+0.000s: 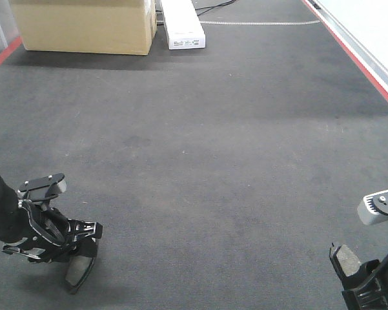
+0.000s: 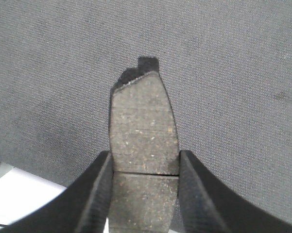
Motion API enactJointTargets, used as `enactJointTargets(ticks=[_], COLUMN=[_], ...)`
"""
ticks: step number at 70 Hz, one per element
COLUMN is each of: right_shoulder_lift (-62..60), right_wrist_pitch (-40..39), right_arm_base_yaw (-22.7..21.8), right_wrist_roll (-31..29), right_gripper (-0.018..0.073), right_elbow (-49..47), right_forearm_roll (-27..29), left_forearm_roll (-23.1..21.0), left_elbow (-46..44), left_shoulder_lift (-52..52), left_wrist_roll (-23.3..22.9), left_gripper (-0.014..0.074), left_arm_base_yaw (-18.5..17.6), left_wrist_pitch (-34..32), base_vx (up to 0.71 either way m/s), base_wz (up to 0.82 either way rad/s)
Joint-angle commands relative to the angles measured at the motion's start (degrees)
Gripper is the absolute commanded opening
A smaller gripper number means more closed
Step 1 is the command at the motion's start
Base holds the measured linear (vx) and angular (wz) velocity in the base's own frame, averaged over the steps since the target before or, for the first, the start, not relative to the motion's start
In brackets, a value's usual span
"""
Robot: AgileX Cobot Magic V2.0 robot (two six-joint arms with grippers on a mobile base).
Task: Move and align brake pads A on conveyor
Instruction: 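Open the left gripper to release its pad onto the belt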
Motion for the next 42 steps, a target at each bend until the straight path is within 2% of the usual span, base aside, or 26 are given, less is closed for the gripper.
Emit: enactJointTargets(ticks=[1,8,16,37,42], right_shoulder_lift=[-0.8,-0.8,-0.8,-0.8,-0.8], right_wrist_pitch=[-2.1,-2.1,-2.1,-2.1,-2.1], right_arm_base_yaw=[0.0,0.0,0.0,0.0,0.0], right_wrist_roll=[-0.4,-0.4,-0.4,-0.4,-0.4], right_gripper=[0.0,0.0,0.0,0.0,0.0], right_elbow=[-1.6,-1.6,-1.6,-1.6,-1.6], right_forearm_roll=[0.9,0.9,0.9,0.9,0.9], left_forearm_roll=[-1.0,-0.7,-0.7,-0.5,-0.6], left_elbow=[-1.7,-1.5,1.4,12.1,13.9], left_shoulder_lift=[-3.6,-6.9,-13.5,-35.9,-40.8], left_wrist_roll=[-0.1,1.3,1.8,7.8,9.2], left_gripper=[0.0398,0.0372,0.0298,-0.001,-0.0008], left_arm_base_yaw=[-0.4,-0.4,-0.4,-0.4,-0.4], left_wrist_pitch=[-0.5,-0.4,-2.4,-5.7,-5.7], base_vx=[0.0,0.0,0.0,0.0,0.0], base_wz=[0.0,0.0,0.0,0.0,0.0])
